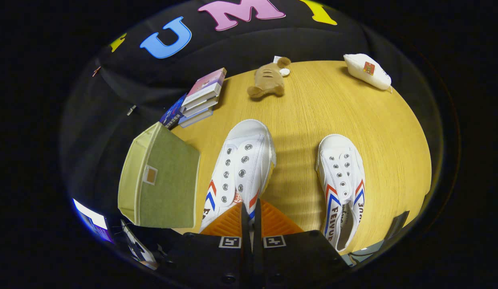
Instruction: Open the storage box then place both shoes into the box .Put the left shoe in first, then the right shoe, with the right side of both shoes facing outward in a uniform manner.
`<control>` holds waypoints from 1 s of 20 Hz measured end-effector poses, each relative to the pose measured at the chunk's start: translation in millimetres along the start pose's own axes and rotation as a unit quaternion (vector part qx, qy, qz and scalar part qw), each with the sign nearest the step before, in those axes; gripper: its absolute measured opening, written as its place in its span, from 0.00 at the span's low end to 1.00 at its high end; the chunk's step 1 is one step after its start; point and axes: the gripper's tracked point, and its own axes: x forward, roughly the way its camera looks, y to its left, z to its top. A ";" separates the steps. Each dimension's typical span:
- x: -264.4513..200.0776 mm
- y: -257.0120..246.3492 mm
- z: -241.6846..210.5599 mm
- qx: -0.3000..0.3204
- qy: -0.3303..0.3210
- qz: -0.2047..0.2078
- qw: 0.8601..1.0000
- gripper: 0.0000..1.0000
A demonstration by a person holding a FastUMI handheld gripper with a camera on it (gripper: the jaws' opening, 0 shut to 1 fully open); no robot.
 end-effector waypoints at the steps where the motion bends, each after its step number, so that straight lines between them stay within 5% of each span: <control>1: -7.3 11.6 7.6 -0.002 -0.003 0.006 1.000 0.05; 13: -26.8 220.0 48.2 -0.031 0.012 0.133 0.991 0.05; 20: 42.4 285.2 9.0 -0.062 0.079 0.116 0.988 0.05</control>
